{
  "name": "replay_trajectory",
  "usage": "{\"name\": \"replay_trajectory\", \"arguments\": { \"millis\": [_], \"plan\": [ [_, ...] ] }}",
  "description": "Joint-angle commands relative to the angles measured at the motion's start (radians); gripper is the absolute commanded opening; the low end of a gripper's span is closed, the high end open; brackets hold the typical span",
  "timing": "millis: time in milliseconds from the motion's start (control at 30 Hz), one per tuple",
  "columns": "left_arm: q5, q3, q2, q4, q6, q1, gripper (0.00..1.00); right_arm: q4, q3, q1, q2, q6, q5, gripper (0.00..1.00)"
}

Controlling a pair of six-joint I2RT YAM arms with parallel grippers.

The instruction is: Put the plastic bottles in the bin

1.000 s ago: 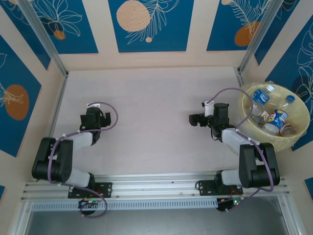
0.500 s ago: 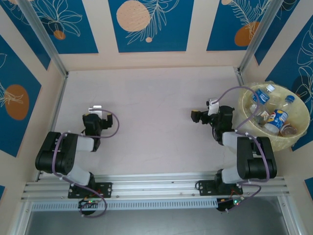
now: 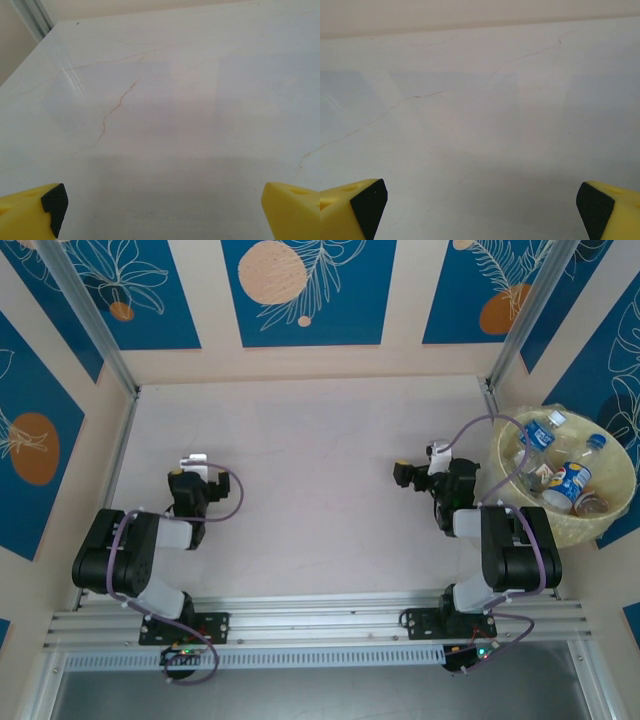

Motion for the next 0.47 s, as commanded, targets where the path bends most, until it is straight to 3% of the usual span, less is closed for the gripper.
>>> {"name": "replay_trajectory", "arguments": {
  "millis": [0,433],
  "plan": [
    [0.029,0.01,-0.002,0.023,0.016,0.01,1.0,-0.001,-0.001,0.0,0.009,0.012,0.018,0.99],
    [0.028,0.007,-0.004,0.025,0.017,0.01,1.0,-0.002,-0.002,0.002,0.007,0.012,0.02,0.99]
  ]
}}
